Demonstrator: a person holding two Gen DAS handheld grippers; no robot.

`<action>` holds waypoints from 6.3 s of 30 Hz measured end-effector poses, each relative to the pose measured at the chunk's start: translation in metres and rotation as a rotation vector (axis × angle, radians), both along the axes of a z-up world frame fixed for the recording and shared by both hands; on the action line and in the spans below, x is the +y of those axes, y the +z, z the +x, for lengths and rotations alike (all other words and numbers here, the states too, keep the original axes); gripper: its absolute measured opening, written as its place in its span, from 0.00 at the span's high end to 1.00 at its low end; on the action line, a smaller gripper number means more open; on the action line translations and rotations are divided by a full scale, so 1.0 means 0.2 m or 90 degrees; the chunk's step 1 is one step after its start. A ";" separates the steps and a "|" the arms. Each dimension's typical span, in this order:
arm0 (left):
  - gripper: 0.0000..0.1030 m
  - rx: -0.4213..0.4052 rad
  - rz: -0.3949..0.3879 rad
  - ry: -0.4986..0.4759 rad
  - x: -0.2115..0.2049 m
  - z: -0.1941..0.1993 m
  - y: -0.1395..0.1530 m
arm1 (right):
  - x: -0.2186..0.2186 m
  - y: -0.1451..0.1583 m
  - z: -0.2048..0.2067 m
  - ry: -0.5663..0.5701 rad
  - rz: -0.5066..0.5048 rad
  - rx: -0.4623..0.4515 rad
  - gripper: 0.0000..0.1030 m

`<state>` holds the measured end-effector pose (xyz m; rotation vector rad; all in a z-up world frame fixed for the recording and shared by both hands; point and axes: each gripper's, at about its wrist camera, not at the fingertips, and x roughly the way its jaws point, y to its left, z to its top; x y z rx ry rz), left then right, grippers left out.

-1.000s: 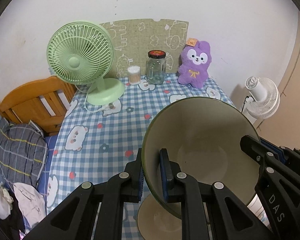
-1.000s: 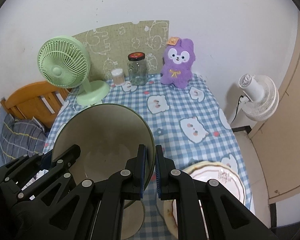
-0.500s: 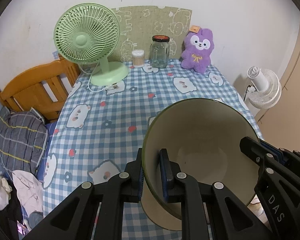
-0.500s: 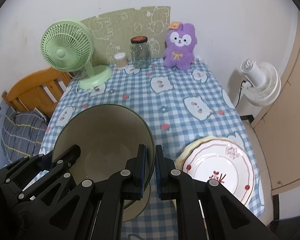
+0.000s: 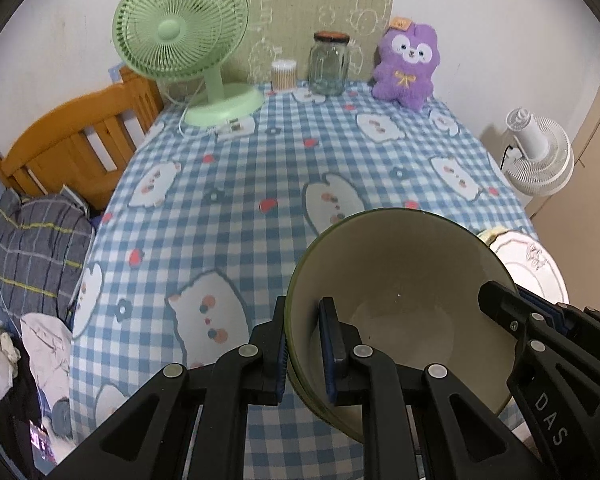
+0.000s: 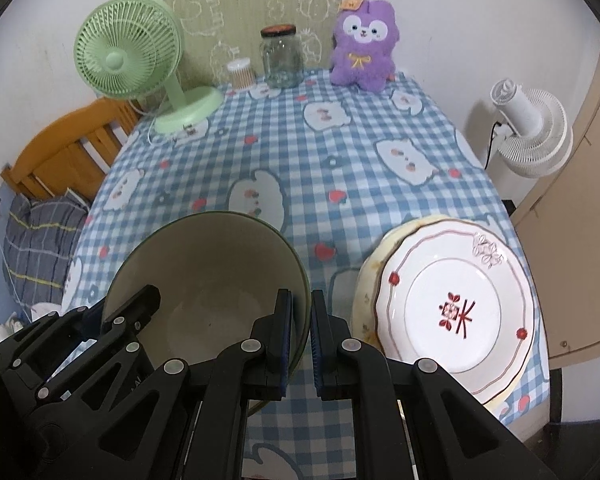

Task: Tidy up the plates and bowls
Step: 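Carry the bowl with both grippers toward the white plate stack, then lower the bowl onto the nested cream bowls atop the plates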

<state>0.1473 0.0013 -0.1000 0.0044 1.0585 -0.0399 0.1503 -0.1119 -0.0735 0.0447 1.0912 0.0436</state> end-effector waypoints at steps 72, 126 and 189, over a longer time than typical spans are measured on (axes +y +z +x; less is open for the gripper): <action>0.36 0.049 -0.031 -0.012 -0.01 0.11 -0.28 | 0.02 -0.37 0.25 0.034 0.072 0.100 0.38; 0.49 0.069 -0.044 -0.062 -0.01 0.09 -0.09 | 0.09 -0.14 0.19 0.049 0.047 0.101 0.57; 0.51 0.062 -0.048 -0.015 -0.91 0.10 -0.01 | -0.80 -0.03 0.23 0.081 0.019 0.095 0.56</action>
